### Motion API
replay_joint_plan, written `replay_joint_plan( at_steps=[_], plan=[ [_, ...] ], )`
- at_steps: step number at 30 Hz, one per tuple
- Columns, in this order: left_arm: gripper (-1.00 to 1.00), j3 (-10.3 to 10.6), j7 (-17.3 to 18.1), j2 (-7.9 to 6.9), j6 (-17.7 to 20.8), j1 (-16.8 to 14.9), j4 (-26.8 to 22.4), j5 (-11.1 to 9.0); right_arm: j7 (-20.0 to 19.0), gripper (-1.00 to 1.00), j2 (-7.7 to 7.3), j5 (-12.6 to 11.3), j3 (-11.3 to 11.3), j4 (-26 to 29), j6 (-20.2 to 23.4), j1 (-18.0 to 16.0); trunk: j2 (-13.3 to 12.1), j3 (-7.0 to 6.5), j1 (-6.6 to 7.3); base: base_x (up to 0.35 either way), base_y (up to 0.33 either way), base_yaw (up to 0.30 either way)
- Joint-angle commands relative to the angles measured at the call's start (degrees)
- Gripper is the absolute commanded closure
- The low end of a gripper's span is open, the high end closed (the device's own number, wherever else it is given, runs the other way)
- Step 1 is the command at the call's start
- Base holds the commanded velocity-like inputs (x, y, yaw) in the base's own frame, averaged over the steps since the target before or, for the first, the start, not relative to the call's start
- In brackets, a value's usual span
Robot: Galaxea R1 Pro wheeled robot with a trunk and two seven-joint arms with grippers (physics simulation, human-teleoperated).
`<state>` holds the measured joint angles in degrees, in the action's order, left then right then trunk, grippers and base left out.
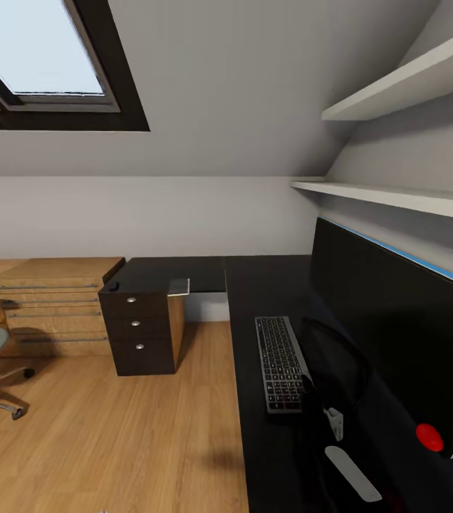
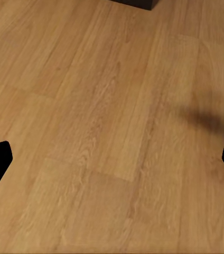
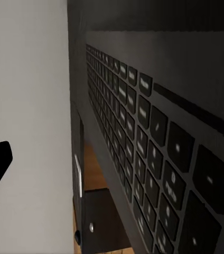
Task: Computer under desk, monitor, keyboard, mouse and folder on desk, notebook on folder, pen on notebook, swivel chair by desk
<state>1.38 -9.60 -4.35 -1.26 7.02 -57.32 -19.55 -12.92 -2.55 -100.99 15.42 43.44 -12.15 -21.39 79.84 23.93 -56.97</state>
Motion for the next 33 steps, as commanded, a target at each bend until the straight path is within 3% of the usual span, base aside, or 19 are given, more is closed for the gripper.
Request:
replay_joint_plan(
  at_steps=[1,21,33],
  plan=[
    [-1.00,0.2,-0.2,-0.04,-0.1,0.0,-0.1,-0.5,-0.3,-1.00,-0.09,-0.6,0.3,0.0,-0.5,-0.1,0.0,0.05,0.00,0.000,-0.127,0.000],
    [-1.00,0.2,-0.2,-0.04,-0.2,0.0,-0.1,-0.4,-0.2,-1.00,-0.08,-0.6,0.2,0.0,-0.5,-0.1,0.0,0.05,0.00,-0.004,-0.030,0.000],
    [-1.00,0.2,-0.1,-0.04,-0.2,0.0,-0.1,-0.3,-0.2,-1.00,-0.08,-0.6,0.2,-0.7,-0.5,-0.1,0.0,0.05,0.00,-0.290,0.000,0.000]
  ],
)
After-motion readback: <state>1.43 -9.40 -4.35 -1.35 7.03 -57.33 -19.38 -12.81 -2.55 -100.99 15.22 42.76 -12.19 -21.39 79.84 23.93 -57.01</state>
